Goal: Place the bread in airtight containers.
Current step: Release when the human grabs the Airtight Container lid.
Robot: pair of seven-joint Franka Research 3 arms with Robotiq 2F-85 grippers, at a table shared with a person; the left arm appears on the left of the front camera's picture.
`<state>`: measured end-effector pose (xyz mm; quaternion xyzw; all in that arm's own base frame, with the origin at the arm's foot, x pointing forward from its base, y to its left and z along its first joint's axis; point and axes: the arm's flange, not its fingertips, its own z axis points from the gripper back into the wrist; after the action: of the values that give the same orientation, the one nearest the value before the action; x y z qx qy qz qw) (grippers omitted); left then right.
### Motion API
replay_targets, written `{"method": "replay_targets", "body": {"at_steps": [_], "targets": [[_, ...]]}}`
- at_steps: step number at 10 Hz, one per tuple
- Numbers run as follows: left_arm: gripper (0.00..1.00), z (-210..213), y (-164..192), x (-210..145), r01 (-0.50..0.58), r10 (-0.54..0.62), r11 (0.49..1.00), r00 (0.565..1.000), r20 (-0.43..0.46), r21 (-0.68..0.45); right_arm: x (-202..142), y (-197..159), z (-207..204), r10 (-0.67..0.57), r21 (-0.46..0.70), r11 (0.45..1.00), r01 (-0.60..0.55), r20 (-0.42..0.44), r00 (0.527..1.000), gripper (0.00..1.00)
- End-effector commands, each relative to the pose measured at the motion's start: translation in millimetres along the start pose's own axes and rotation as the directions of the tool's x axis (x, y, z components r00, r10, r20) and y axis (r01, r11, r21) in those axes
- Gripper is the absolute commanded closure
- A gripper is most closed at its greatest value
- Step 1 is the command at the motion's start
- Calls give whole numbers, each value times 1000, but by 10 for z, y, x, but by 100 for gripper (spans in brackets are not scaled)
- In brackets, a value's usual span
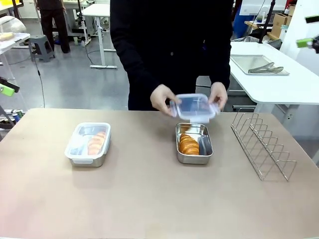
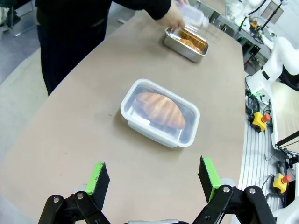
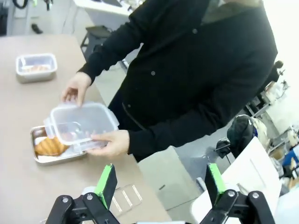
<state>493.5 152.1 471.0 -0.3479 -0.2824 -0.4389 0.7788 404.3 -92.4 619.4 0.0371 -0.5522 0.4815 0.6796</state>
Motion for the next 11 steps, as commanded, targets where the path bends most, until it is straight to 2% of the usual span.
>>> {"method": "replay_targets", "body": {"at_steps": [1, 2, 5, 7, 8, 11], "targets": [[0, -17, -11, 7, 9, -9, 1000, 1000, -7, 0, -215, 198, 318, -127, 34, 991, 126, 26, 992, 0], [0, -17, -11, 7, 9, -9, 1000, 1000, -7, 0, -350, 256, 435, -176, 85, 981, 174, 20, 984, 0], [0, -17, -11, 7, 9, -9, 1000, 1000, -7, 0, -577, 402, 515, -269, 265, 920, 288, -104, 957, 0], [0, -17, -11, 7, 9, -9, 1000, 1000, -7, 0, -578, 417, 506, -272, 268, 914, 304, -150, 950, 0], [0, -17, -11, 7, 9, -9, 1000, 1000, -7, 0, -705, 494, 466, -263, 258, 928, 270, -64, 963, 0], [0, -17, -11, 7, 9, -9, 1000, 1000, -7, 0, -705, 494, 466, -263, 258, 928, 270, -64, 963, 0]]}}
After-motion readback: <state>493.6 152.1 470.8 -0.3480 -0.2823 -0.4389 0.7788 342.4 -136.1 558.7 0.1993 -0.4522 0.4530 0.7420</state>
